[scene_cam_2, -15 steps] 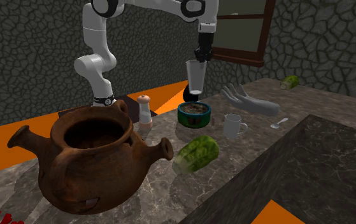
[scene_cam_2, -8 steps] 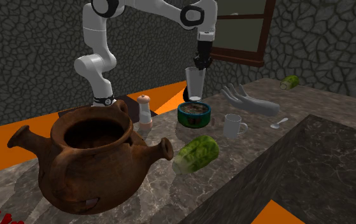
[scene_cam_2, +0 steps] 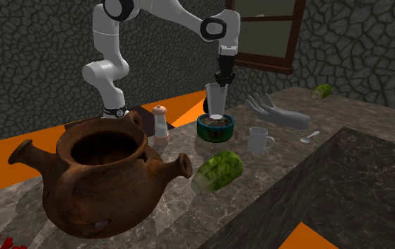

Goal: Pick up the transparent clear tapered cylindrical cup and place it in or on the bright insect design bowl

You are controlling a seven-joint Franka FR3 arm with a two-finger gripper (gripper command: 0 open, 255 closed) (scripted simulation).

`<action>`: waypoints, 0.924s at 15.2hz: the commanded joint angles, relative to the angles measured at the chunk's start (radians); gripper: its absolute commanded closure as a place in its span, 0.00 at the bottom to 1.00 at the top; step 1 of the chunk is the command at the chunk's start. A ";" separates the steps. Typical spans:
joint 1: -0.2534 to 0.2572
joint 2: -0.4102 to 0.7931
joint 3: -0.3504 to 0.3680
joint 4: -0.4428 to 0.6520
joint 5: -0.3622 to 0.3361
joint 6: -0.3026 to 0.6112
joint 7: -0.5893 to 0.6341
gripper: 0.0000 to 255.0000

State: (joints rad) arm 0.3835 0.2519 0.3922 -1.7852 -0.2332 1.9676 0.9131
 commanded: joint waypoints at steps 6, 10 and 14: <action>-0.001 0.002 -0.001 -0.003 -0.002 0.006 0.000 1.00; -0.001 0.002 -0.001 -0.002 -0.002 0.006 0.000 0.00; 0.001 -0.006 0.002 0.020 0.004 -0.024 -0.004 0.00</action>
State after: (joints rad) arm 0.3818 0.2461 0.3923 -1.7826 -0.2305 1.9614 0.9092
